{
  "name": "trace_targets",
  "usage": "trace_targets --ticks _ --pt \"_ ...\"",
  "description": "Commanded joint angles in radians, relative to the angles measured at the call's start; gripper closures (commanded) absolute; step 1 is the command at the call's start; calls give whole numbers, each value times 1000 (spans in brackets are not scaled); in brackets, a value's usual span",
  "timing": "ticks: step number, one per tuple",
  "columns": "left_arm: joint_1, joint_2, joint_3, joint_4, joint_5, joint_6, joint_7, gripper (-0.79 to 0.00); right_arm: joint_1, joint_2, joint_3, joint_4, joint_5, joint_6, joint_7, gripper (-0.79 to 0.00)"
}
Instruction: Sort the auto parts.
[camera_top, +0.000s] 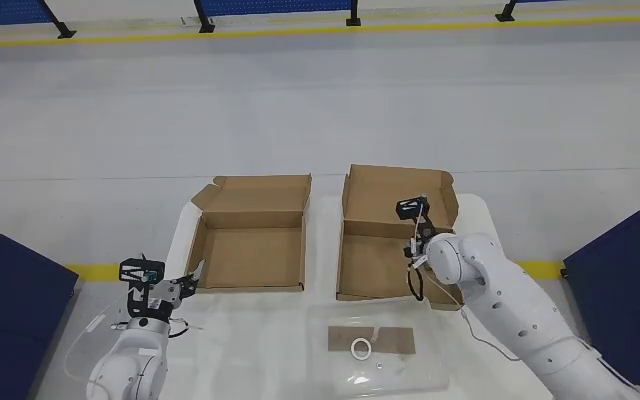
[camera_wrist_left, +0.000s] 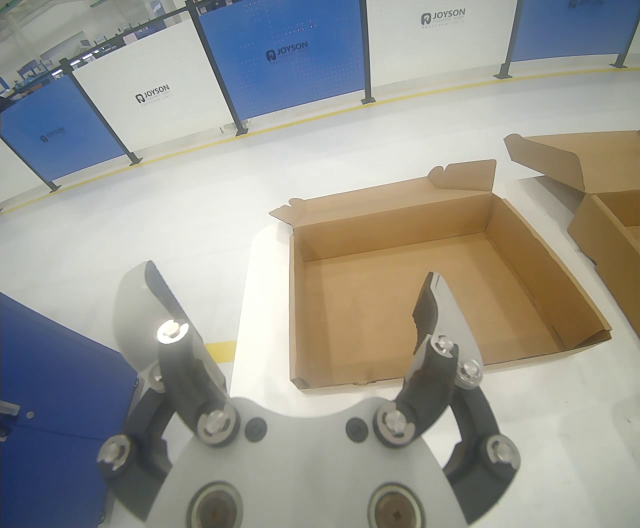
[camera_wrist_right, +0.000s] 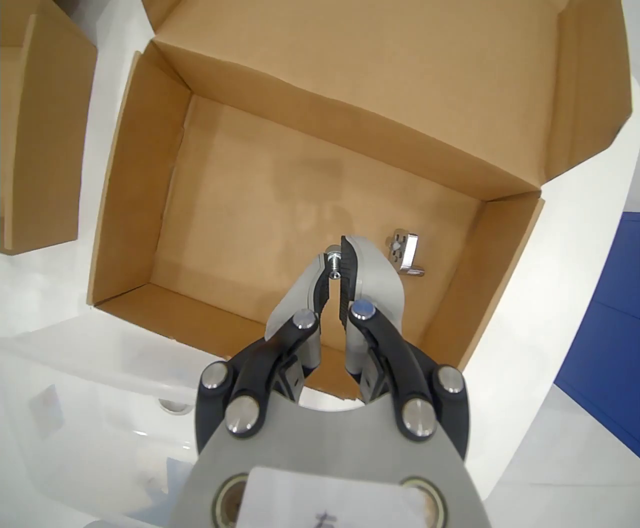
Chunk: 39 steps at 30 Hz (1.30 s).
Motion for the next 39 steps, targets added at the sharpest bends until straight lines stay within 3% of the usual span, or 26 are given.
trace_targets --ticks 1,8,16,39 --pt "0 0 0 0 0 0 0 -785 47 -19 -37 64 10 9 6 0" --pt "0 0 0 0 0 0 0 -785 189 -99 -163 306 61 28 -9 0" --pt "0 0 0 0 0 0 0 -785 265 -176 -238 517 147 13 -42 0" --pt "0 0 0 0 0 0 0 -785 260 -205 -214 603 167 -6 -86 0"
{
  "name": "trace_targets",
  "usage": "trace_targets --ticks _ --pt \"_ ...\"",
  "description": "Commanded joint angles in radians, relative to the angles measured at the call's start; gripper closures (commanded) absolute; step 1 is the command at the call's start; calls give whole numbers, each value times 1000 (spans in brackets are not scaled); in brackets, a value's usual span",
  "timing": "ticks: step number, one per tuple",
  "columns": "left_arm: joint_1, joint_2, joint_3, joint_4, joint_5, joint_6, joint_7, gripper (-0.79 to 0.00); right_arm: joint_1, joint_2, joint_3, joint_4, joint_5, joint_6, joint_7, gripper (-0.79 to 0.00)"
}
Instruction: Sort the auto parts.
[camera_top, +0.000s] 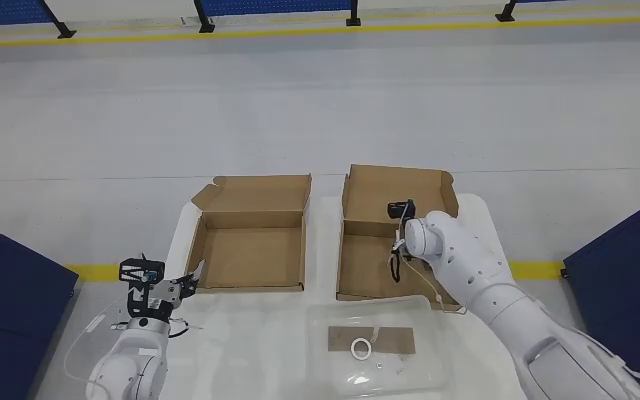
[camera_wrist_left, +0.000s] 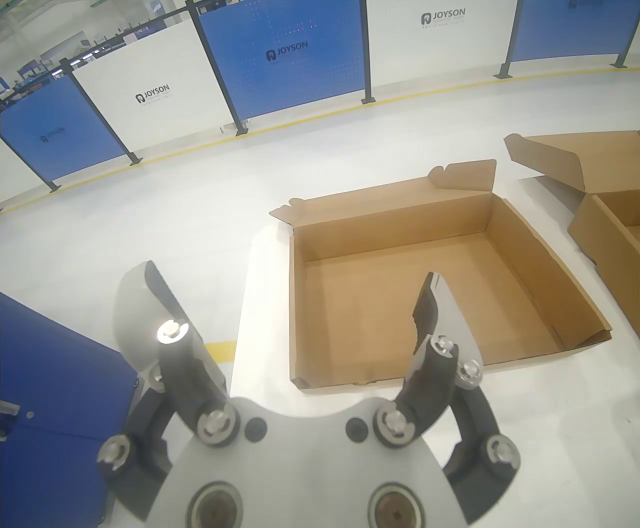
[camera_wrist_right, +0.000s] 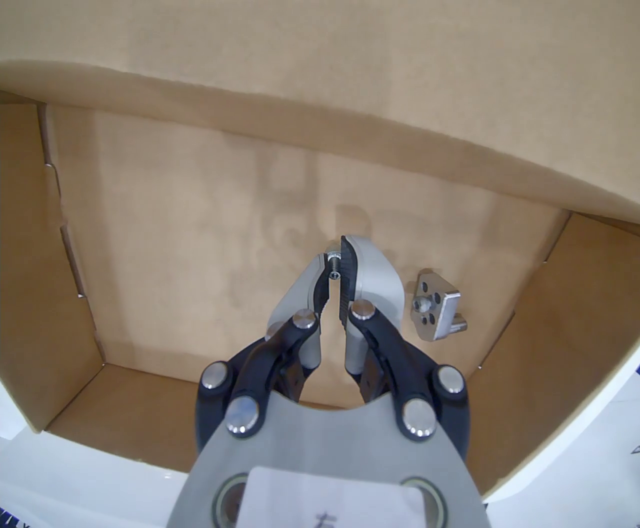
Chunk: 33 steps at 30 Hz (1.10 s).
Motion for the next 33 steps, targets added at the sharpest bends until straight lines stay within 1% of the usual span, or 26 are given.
trace_targets --ticks 1,10,12,14,15,17,22,24,26,27,31,33 --pt "0 0 0 0 0 0 0 -785 1 -3 1 5 -2 -1 1 0" --pt "0 0 0 0 0 0 0 -785 5 -16 7 27 -14 -9 5 0" --pt "0 0 0 0 0 0 0 -785 4 -19 10 29 -16 -11 5 -43" --pt "0 0 0 0 0 0 0 -785 4 -20 12 30 -20 -14 5 -215" --pt "0 0 0 0 0 0 0 -785 3 -21 14 29 -22 -14 6 -252" --pt "0 0 0 0 0 0 0 -785 1 -22 18 25 -26 -13 6 -296" --pt "0 0 0 0 0 0 0 -785 -13 -19 39 -2 -35 -2 4 -339" --pt "0 0 0 0 0 0 0 -785 -22 -15 50 -25 -47 7 3 -379" --pt "0 0 0 0 0 0 0 -785 -38 -8 64 -63 -60 16 5 -610" --pt "0 0 0 0 0 0 0 -785 -48 -4 72 -88 -69 24 6 -776" --pt "0 0 0 0 0 0 0 -785 -108 19 122 -215 -97 60 25 -785" --pt "0 0 0 0 0 0 0 -785 -115 21 127 -228 -98 62 27 -785"
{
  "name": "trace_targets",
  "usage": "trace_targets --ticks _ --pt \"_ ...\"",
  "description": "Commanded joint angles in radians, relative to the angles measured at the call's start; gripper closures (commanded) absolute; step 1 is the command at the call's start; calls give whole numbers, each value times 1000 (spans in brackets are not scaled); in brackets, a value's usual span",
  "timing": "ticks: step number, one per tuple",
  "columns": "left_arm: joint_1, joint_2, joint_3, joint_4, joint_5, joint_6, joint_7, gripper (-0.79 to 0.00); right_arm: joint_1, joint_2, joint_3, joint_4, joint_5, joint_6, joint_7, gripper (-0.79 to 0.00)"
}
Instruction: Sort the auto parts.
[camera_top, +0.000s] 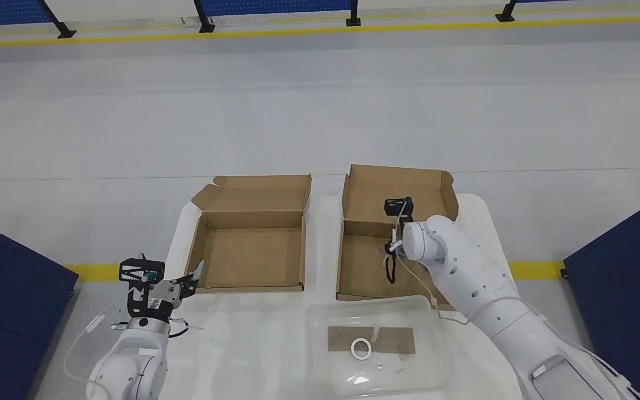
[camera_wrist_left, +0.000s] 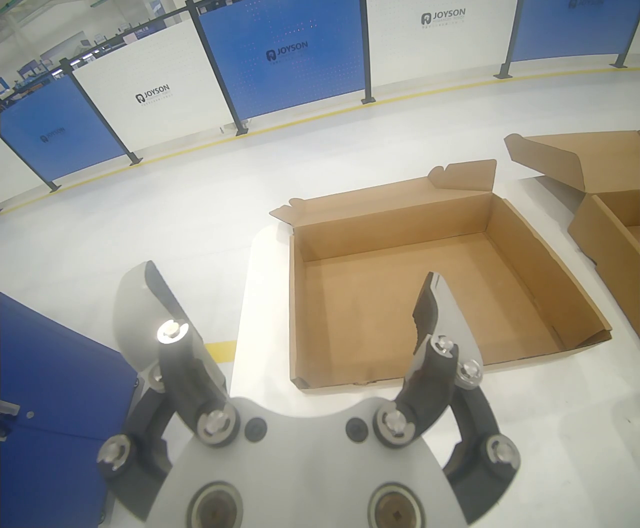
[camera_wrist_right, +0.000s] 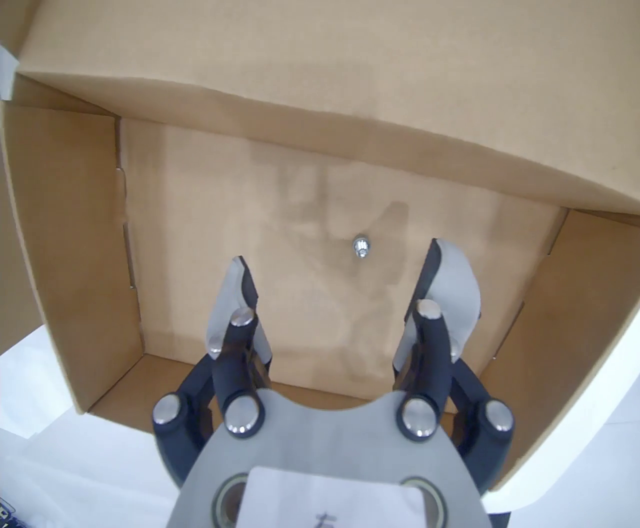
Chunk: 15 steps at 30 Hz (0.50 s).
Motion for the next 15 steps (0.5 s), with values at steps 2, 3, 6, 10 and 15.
trace_targets --ticks 2,3,6,10,15 --pt "0 0 0 0 0 0 0 -785 1 0 0 8 0 0 0 -785" --pt "0 0 0 0 0 0 0 -785 1 0 0 8 0 0 0 -785" --pt "0 0 0 0 0 0 0 -785 1 0 0 8 0 0 0 -785" --pt "0 0 0 0 0 0 0 -785 -16 5 21 -32 8 -44 -26 -785" --pt "0 0 0 0 0 0 0 -785 -90 43 101 -222 -58 -96 31 -785"
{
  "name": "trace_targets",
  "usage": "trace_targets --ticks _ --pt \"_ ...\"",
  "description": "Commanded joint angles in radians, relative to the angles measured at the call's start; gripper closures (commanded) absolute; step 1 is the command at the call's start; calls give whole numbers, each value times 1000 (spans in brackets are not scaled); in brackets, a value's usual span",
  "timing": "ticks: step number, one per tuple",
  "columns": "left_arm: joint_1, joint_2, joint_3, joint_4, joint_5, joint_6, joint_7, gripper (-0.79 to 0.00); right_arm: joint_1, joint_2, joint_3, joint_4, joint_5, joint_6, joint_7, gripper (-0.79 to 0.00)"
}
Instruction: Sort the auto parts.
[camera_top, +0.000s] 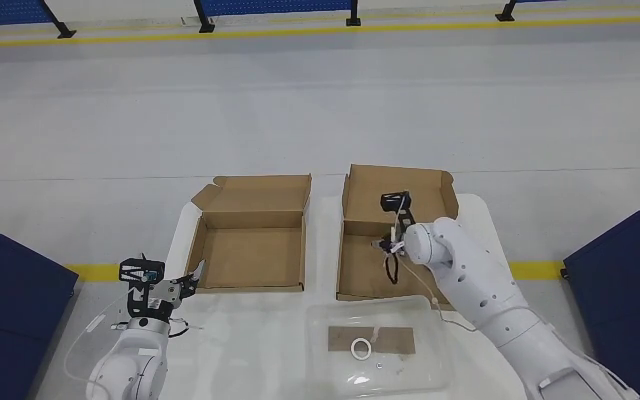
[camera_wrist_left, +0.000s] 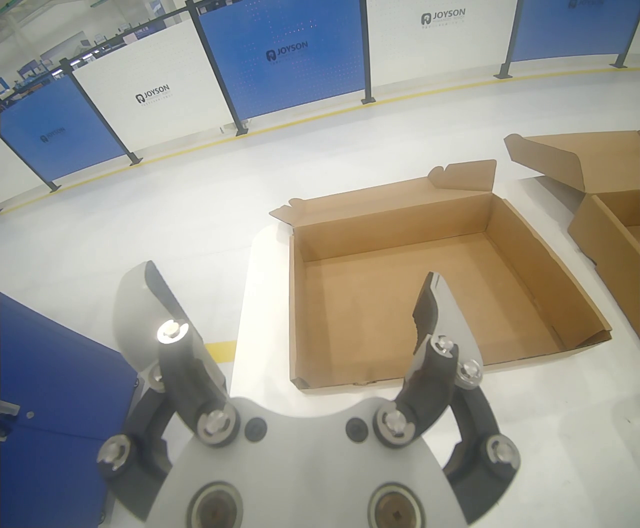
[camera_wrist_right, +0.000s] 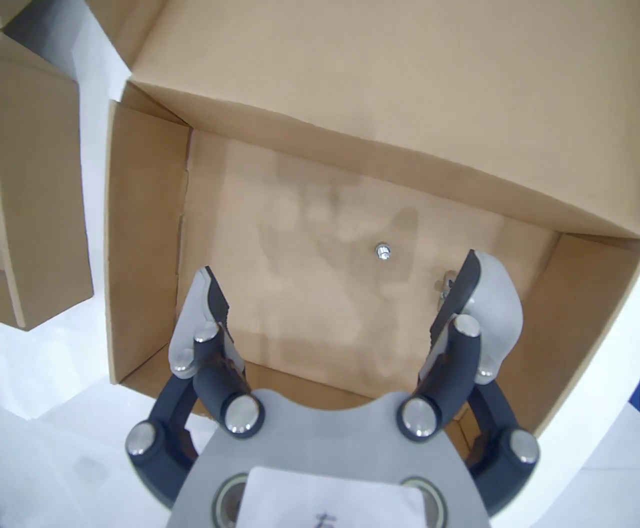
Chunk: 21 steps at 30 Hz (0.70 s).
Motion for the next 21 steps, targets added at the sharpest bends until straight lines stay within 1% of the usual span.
trace_targets --ticks 1,2,5,7,11,13,21 --pt "0 0 0 0 0 0 0 -785 -40 17 42 -95 -16 -31 38 -785" --pt "0 0 0 0 0 0 0 -785 -72 30 70 -165 -31 -63 71 -785" --pt "0 0 0 0 0 0 0 -785 -149 56 139 -310 -38 -132 146 -785" --pt "0 0 0 0 0 0 0 -785 -189 67 172 -381 -39 -168 184 -785" --pt "0 0 0 0 0 0 0 -785 -276 88 243 -506 9 -252 247 -785" --pt "0 0 0 0 0 0 0 -785 -297 92 271 -525 39 -254 255 -785" --pt "0 0 0 0 0 0 0 -785 -298 92 269 -531 32 -260 250 -785"
